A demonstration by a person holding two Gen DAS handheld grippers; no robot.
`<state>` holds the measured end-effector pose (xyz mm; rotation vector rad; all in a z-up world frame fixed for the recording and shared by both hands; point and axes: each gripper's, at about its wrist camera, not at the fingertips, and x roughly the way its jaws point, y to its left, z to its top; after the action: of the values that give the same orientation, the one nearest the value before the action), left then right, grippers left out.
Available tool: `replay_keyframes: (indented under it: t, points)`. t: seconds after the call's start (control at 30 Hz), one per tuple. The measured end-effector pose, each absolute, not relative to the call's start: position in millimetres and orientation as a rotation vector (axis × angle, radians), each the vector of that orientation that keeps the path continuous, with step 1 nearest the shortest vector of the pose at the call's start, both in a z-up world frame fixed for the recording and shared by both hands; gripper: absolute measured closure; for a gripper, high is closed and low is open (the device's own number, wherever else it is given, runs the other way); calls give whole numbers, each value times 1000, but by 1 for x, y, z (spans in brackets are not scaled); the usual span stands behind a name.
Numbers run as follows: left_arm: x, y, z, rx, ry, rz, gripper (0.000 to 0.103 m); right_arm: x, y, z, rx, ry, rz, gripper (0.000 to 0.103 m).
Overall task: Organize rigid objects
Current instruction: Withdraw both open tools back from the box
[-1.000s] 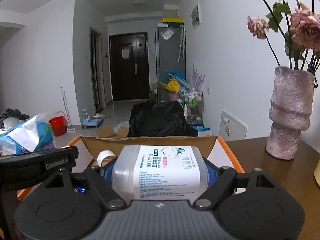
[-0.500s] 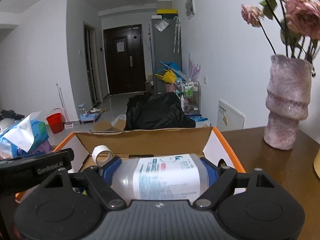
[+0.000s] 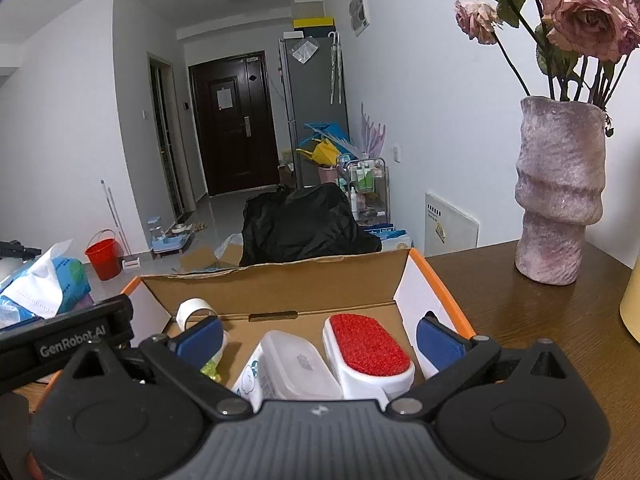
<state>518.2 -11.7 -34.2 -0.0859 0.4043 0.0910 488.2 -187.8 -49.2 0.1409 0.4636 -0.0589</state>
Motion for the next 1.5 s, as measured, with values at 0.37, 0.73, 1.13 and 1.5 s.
replay_keyframes:
  t: [0.37, 0.73, 1.13, 1.5]
  points:
    - [511, -10, -27, -80, 405, 88, 0, 482, -193, -44, 132, 450, -59, 0]
    - [487, -13, -12, -64, 388, 64, 0, 468, -201, -34, 127, 427, -38, 0]
    - [439, -23, 3, -41, 374, 37, 0, 427, -210, -21, 88, 410, -7, 0]
    - [380, -20, 13, -38, 382, 28, 0, 368, -218, -9, 72, 393, 5, 0]
